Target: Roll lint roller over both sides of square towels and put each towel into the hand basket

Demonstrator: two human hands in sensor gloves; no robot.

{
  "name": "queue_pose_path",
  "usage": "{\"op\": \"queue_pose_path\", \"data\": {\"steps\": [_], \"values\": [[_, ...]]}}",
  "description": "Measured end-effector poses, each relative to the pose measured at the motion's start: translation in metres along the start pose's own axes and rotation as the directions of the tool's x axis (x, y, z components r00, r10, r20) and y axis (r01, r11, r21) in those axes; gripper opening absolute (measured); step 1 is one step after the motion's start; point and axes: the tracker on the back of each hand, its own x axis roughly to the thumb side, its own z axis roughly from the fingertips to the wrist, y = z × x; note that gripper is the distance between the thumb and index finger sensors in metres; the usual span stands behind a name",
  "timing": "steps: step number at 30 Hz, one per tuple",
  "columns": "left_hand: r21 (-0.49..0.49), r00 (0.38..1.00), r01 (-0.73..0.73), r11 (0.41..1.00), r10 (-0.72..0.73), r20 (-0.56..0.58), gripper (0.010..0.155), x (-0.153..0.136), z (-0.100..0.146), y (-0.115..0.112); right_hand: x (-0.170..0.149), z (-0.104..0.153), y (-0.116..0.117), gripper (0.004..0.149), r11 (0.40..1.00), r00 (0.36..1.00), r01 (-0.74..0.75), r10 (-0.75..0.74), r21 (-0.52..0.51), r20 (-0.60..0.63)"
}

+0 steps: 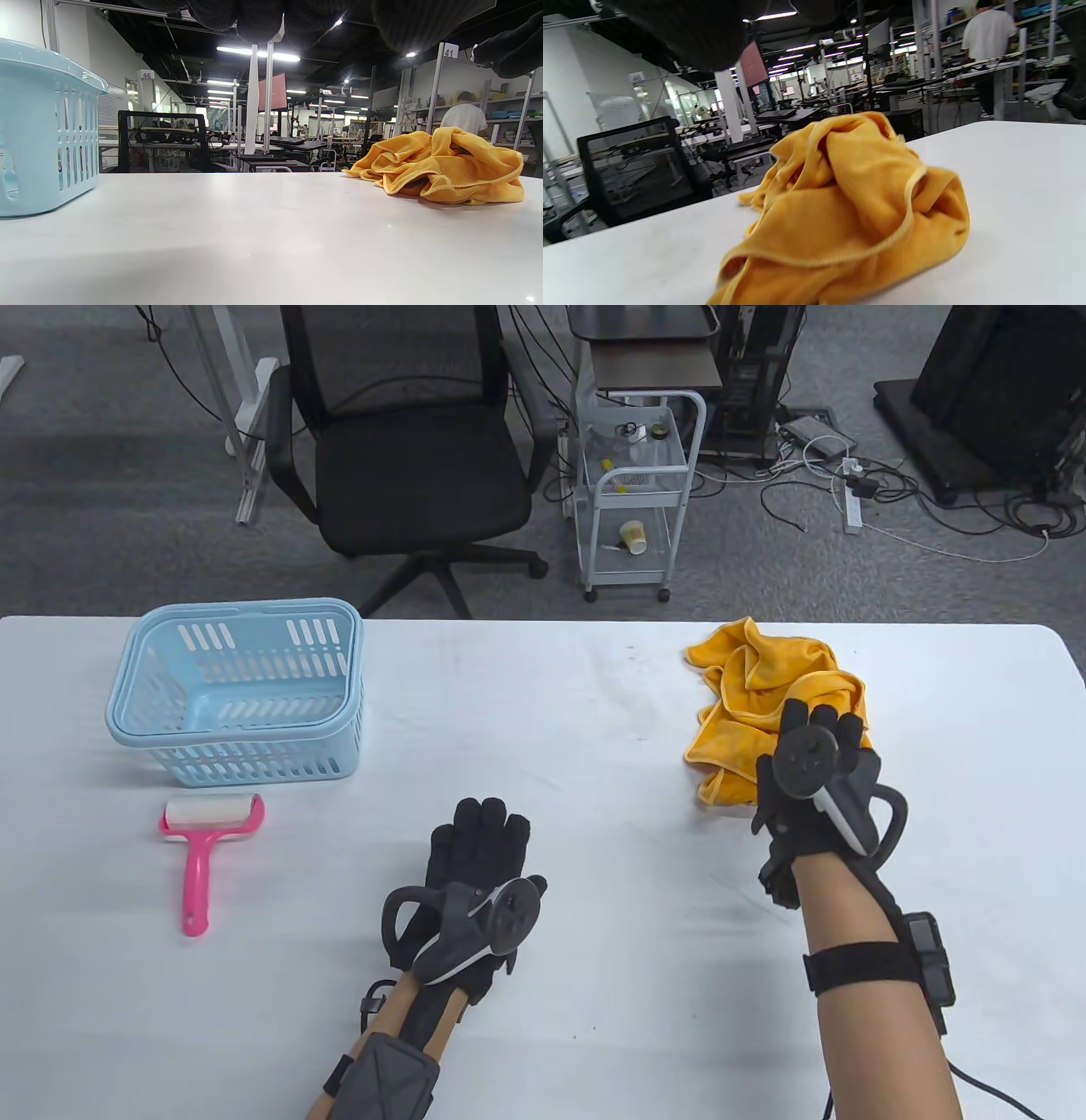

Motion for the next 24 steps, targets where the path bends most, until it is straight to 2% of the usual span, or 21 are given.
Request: {"op": "queue_pose_path", "data": {"steps": [2, 5, 10, 15, 18, 21, 24], "values": [[-0.004, 1.000, -0.006, 1.000, 0.006, -0.006, 0.065, -0.002, -0.001, -0.001, -0.006, -0.022, -0.006, 0.068, 1.000, 0.999, 0.008, -0.008, 0.014, -0.031], [-0.009, 1.000, -0.014, 1.000, 0.014, -0.015, 0.065, -0.004, -0.001, -0.001, -0.012, -0.043, -0.003, 0.071, 1.000, 0.998, -0.001, 0.003, 0.026, -0.063], [-0.018, 0.999, -0.029, 0.999, 0.029, -0.024, 0.065, -0.006, -0.002, -0.002, -0.018, -0.075, 0.026, 0.079, 0.994, 0.992, -0.081, 0.088, 0.079, -0.094], [-0.031, 0.999, -0.034, 0.999, 0.033, -0.022, 0.065, -0.007, -0.003, -0.002, -0.015, -0.089, 0.055, 0.081, 0.977, 0.983, -0.161, 0.171, 0.138, -0.066], [-0.045, 0.999, -0.042, 0.998, 0.042, -0.016, 0.065, -0.007, -0.004, -0.003, -0.018, -0.095, 0.068, 0.077, 0.981, 0.980, -0.151, 0.164, 0.119, -0.114], [-0.062, 0.999, -0.046, 0.997, 0.046, -0.004, 0.065, -0.006, -0.004, -0.004, -0.024, -0.098, 0.074, 0.067, 0.994, 0.982, 0.008, 0.013, 0.112, -0.186], [-0.068, 0.998, -0.055, 0.996, 0.055, 0.001, 0.065, -0.006, -0.005, -0.004, -0.023, -0.098, 0.076, 0.049, 0.997, 0.976, -0.070, 0.076, 0.034, -0.206]]}}
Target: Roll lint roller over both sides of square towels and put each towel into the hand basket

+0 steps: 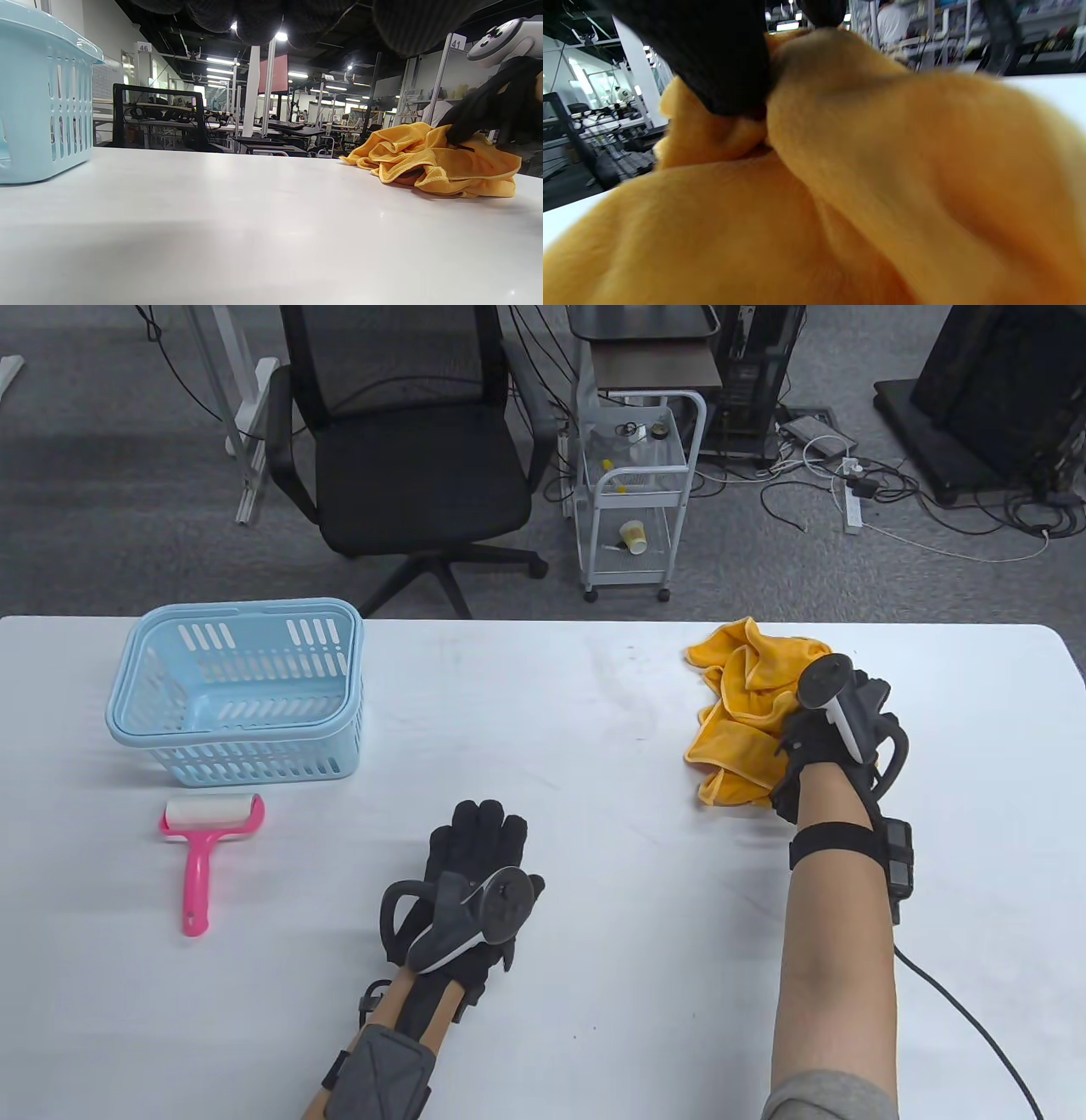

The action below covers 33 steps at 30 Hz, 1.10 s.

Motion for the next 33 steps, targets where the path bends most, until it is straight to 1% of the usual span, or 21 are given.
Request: {"op": "queue_pose_path", "data": {"steps": [2, 4, 5, 7, 10, 11, 12, 13, 15, 17, 19, 20, 21, 23, 25, 26, 28, 30, 31, 32, 33], "values": [[-0.001, 1.000, -0.006, 1.000, 0.006, 0.000, 0.065, -0.001, 0.000, 0.000, 0.000, 0.002, -0.004, 0.045, 0.999, 1.000, 0.013, -0.013, -0.032, 0.000], [-0.002, 1.000, -0.008, 1.000, 0.008, -0.001, 0.065, -0.001, -0.001, 0.001, -0.001, 0.005, -0.016, 0.044, 0.995, 0.998, 0.057, -0.057, -0.079, 0.001], [0.000, 1.000, -0.010, 1.000, 0.010, -0.002, 0.065, -0.002, -0.001, 0.002, -0.001, 0.008, -0.027, 0.044, 0.989, 0.996, 0.094, -0.093, -0.112, 0.012], [0.008, 1.000, -0.015, 1.000, 0.015, -0.001, 0.065, -0.002, 0.000, 0.004, 0.000, 0.012, -0.044, 0.045, 0.979, 0.989, 0.148, -0.144, -0.143, 0.033], [0.018, 1.000, -0.029, 0.999, 0.029, 0.001, 0.065, -0.002, 0.000, 0.007, 0.006, 0.024, -0.090, 0.045, 0.946, 0.967, 0.249, -0.231, -0.206, 0.106], [0.018, 1.000, -0.031, 0.999, 0.031, 0.003, 0.065, -0.002, 0.000, 0.007, 0.007, 0.027, -0.100, 0.045, 0.940, 0.963, 0.263, -0.242, -0.219, 0.117], [0.019, 0.999, -0.033, 0.999, 0.033, 0.005, 0.065, -0.002, 0.001, 0.008, 0.011, 0.033, -0.117, 0.044, 0.927, 0.955, 0.289, -0.261, -0.240, 0.144], [0.021, 0.999, -0.035, 0.999, 0.035, 0.006, 0.065, -0.002, 0.001, 0.009, 0.013, 0.038, -0.128, 0.044, 0.917, 0.949, 0.304, -0.267, -0.257, 0.167], [0.029, 0.999, -0.043, 0.999, 0.043, 0.009, 0.065, -0.002, 0.001, 0.011, 0.022, 0.054, -0.157, 0.044, 0.894, 0.928, 0.344, -0.279, -0.286, 0.245], [0.037, 0.999, -0.052, 0.998, 0.052, 0.010, 0.065, -0.002, 0.002, 0.014, 0.028, 0.069, -0.175, 0.044, 0.873, 0.898, 0.398, -0.307, -0.281, 0.315], [0.052, 0.997, -0.072, 0.996, 0.071, 0.012, 0.066, -0.003, 0.003, 0.018, 0.039, 0.096, -0.202, 0.044, 0.848, 0.853, 0.444, -0.301, -0.289, 0.427], [0.058, 0.997, -0.079, 0.995, 0.079, 0.013, 0.066, -0.004, 0.003, 0.020, 0.042, 0.102, -0.207, 0.044, 0.846, 0.841, 0.451, -0.296, -0.286, 0.453], [0.069, 0.996, -0.092, 0.993, 0.091, 0.015, 0.066, -0.004, 0.004, 0.022, 0.047, 0.116, -0.216, 0.044, 0.844, 0.812, 0.467, -0.290, -0.266, 0.507], [0.088, 0.991, -0.131, 0.988, 0.129, 0.025, 0.067, -0.005, 0.006, 0.027, 0.057, 0.145, -0.229, 0.044, 0.839, 0.767, 0.479, -0.257, -0.257, 0.588], [0.098, 0.981, -0.191, 0.977, 0.187, 0.049, 0.071, -0.004, 0.008, 0.033, 0.066, 0.174, -0.233, 0.044, 0.851, 0.721, 0.468, -0.214, -0.236, 0.659], [0.109, 0.972, -0.231, 0.967, 0.225, 0.065, 0.073, -0.003, 0.010, 0.038, 0.072, 0.191, -0.230, 0.045, 0.866, 0.697, 0.448, -0.181, -0.224, 0.693], [0.115, 0.956, -0.285, 0.951, 0.275, 0.099, 0.078, -0.002, 0.013, 0.043, 0.079, 0.211, -0.220, 0.045, 0.880, 0.664, 0.427, -0.148, -0.209, 0.733], [0.090, 0.922, -0.376, 0.922, 0.362, 0.138, 0.081, 0.001, 0.014, 0.044, 0.089, 0.237, -0.193, 0.045, 0.910, 0.621, 0.385, -0.131, -0.155, 0.773], [0.074, 0.909, -0.402, 0.913, 0.389, 0.147, 0.082, 0.002, 0.014, 0.043, 0.092, 0.247, -0.180, 0.045, 0.919, 0.605, 0.370, -0.127, -0.136, 0.786], [0.052, 0.894, -0.433, 0.900, 0.421, 0.157, 0.082, 0.003, 0.013, 0.041, 0.094, 0.256, -0.161, 0.045, 0.928, 0.579, 0.360, -0.141, -0.097, 0.803], [0.034, 0.885, -0.447, 0.894, 0.437, 0.162, 0.082, 0.004, 0.012, 0.039, 0.095, 0.261, -0.152, 0.045, 0.928, 0.571, 0.365, -0.158, -0.077, 0.805]]}}
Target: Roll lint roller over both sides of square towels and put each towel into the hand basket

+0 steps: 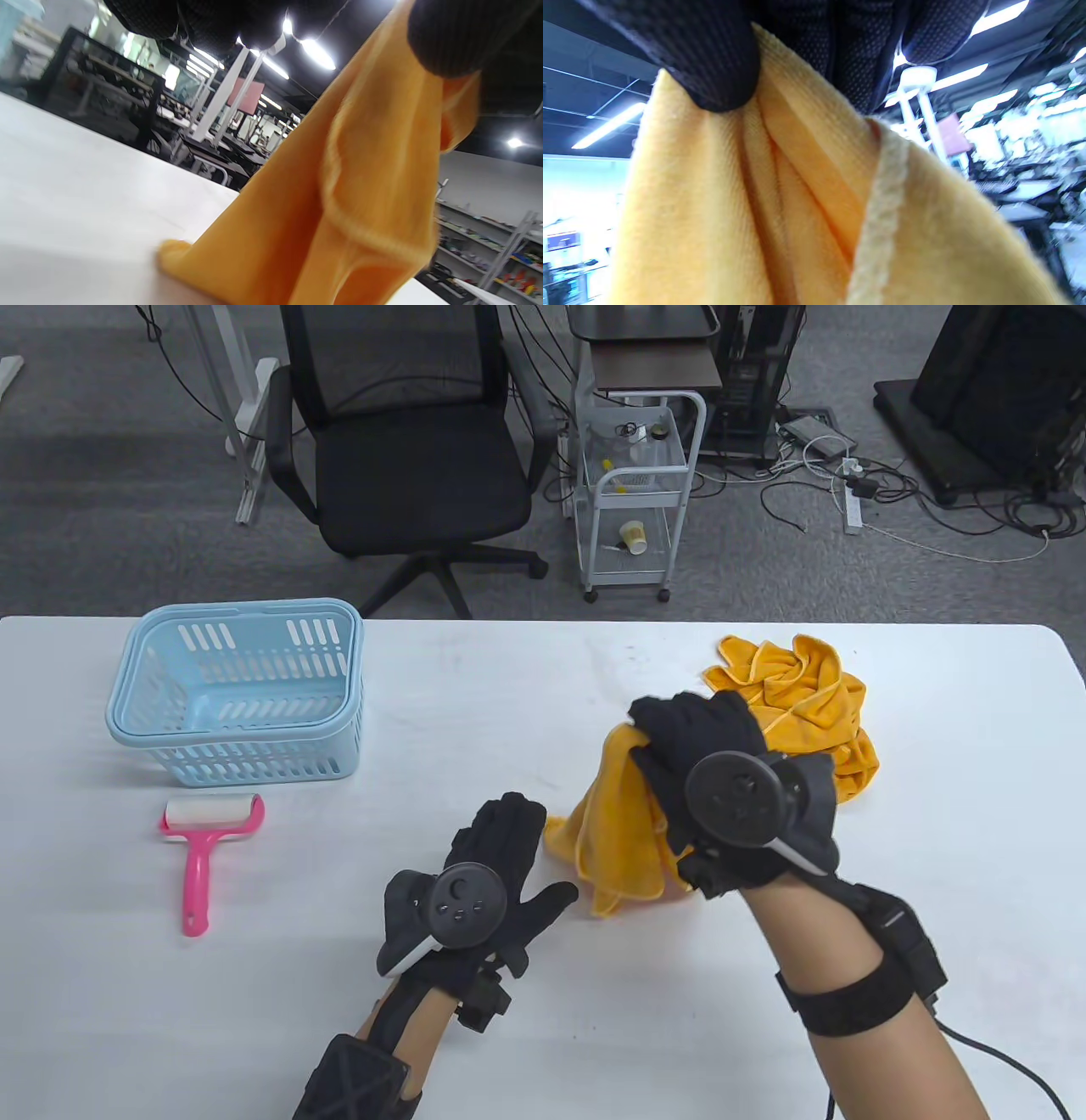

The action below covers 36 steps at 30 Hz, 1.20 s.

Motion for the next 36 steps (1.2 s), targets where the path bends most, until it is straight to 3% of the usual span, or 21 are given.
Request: {"op": "queue_pose_path", "data": {"steps": [2, 5, 10, 15, 17, 19, 21, 22, 24, 31, 34, 36], "values": [[-0.036, 0.999, -0.040, 0.999, 0.039, -0.019, 0.073, -0.004, -0.002, -0.007, 0.009, 0.021, 0.031, 0.045, 0.997, 0.998, 0.055, -0.056, 0.055, 0.016], [-0.053, 0.996, -0.082, 0.995, 0.081, -0.023, 0.041, -0.010, -0.004, -0.012, 0.009, 0.046, 0.062, 0.045, 0.993, 0.996, 0.085, -0.086, 0.080, 0.009], [0.011, 0.998, 0.042, 0.999, -0.042, -0.048, 0.040, -0.015, -0.002, -0.003, -0.021, 0.073, 0.084, 0.048, 0.993, 0.996, 0.076, -0.071, 0.088, -0.056], [0.080, 0.993, 0.113, 0.990, -0.111, -0.032, 0.038, -0.012, 0.001, 0.007, -0.043, 0.086, 0.097, 0.055, 0.986, 0.998, -0.042, 0.047, 0.163, -0.028], [0.135, 0.977, 0.212, 0.968, -0.211, -0.022, 0.038, -0.007, 0.003, 0.009, -0.048, 0.087, 0.103, 0.056, 0.953, 0.991, -0.121, 0.134, 0.279, -0.030], [0.146, 0.965, 0.259, 0.955, -0.263, 0.009, 0.040, -0.003, 0.005, 0.009, -0.052, 0.088, 0.109, 0.054, 0.937, 0.996, -0.064, 0.083, 0.343, -0.042], [0.178, 0.944, 0.323, 0.930, -0.329, 0.002, 0.042, 0.000, 0.007, 0.010, -0.058, 0.087, 0.115, 0.055, 0.870, 0.997, 0.024, 0.016, 0.492, -0.077], [0.198, 0.929, 0.361, 0.911, -0.370, 0.006, 0.042, 0.001, 0.007, 0.011, -0.060, 0.087, 0.118, 0.054, 0.854, 0.996, 0.064, -0.025, 0.517, -0.081], [0.215, 0.913, 0.400, 0.891, -0.408, -0.008, 0.043, 0.000, 0.009, 0.013, -0.064, 0.087, 0.123, 0.045, 0.795, 0.991, 0.126, -0.070, 0.594, -0.116], [0.226, 0.891, 0.448, 0.865, -0.451, -0.039, 0.043, -0.009, 0.008, 0.019, -0.084, 0.089, 0.120, 0.037, 0.788, 0.973, 0.219, -0.134, 0.576, -0.187], [0.253, 0.884, 0.459, 0.852, -0.466, -0.035, 0.042, -0.008, 0.011, 0.029, -0.101, 0.088, 0.111, 0.038, 0.751, 0.940, 0.336, -0.234, 0.569, -0.246], [0.233, 0.847, 0.525, 0.819, -0.530, -0.045, 0.041, -0.004, 0.012, 0.043, -0.110, 0.086, 0.095, 0.038, 0.735, 0.915, 0.403, -0.316, 0.545, -0.250]]}}
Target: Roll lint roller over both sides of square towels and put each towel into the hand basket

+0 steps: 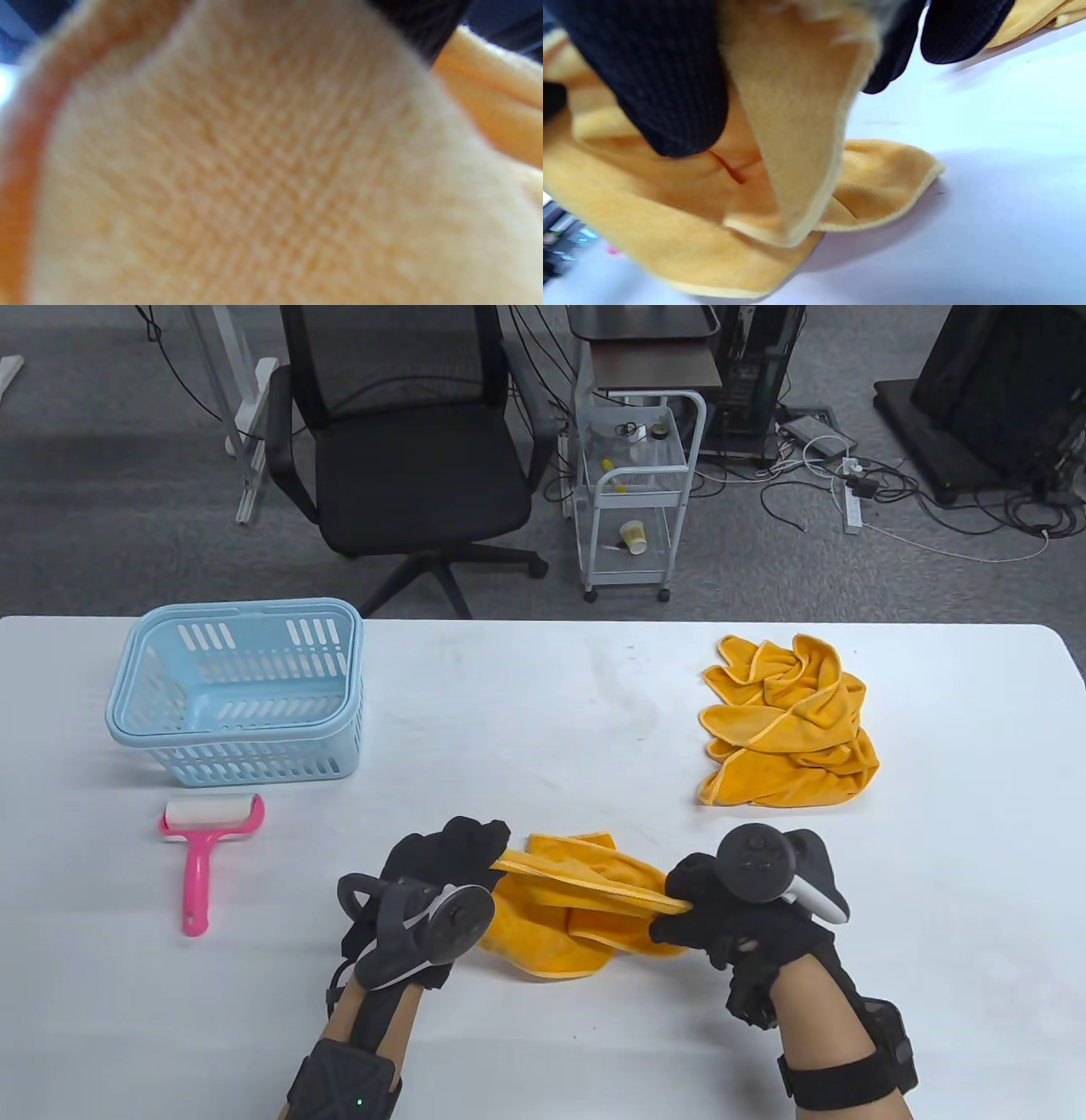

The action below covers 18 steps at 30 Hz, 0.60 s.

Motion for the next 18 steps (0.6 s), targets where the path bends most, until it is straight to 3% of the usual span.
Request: {"op": "queue_pose_path", "data": {"steps": [2, 4, 8, 12, 18], "values": [[0.011, 1.000, 0.012, 1.000, -0.012, 0.012, 0.042, -0.006, -0.002, 0.013, 0.002, 0.010, -0.022, 0.037, 0.989, 0.990, 0.119, -0.112, -0.085, 0.086], [-0.008, 0.998, 0.048, 0.999, -0.048, 0.027, 0.043, -0.012, -0.002, 0.030, 0.008, 0.019, -0.039, 0.039, 0.977, 0.973, 0.187, -0.170, -0.102, 0.155], [0.001, 0.999, 0.020, 1.000, -0.020, 0.046, 0.041, -0.034, 0.004, 0.078, 0.028, 0.045, -0.087, 0.041, 0.959, 0.956, 0.217, -0.171, -0.182, 0.239], [0.021, 0.992, -0.114, 0.993, 0.113, 0.049, 0.042, -0.053, 0.014, 0.124, 0.049, 0.065, -0.118, 0.043, 0.962, 0.942, 0.229, -0.179, -0.152, 0.285], [0.107, 0.988, -0.147, 0.983, 0.140, 0.066, 0.040, -0.070, 0.024, 0.175, 0.072, 0.084, -0.150, 0.043, 0.961, 0.916, 0.251, -0.197, -0.117, 0.349]]}}
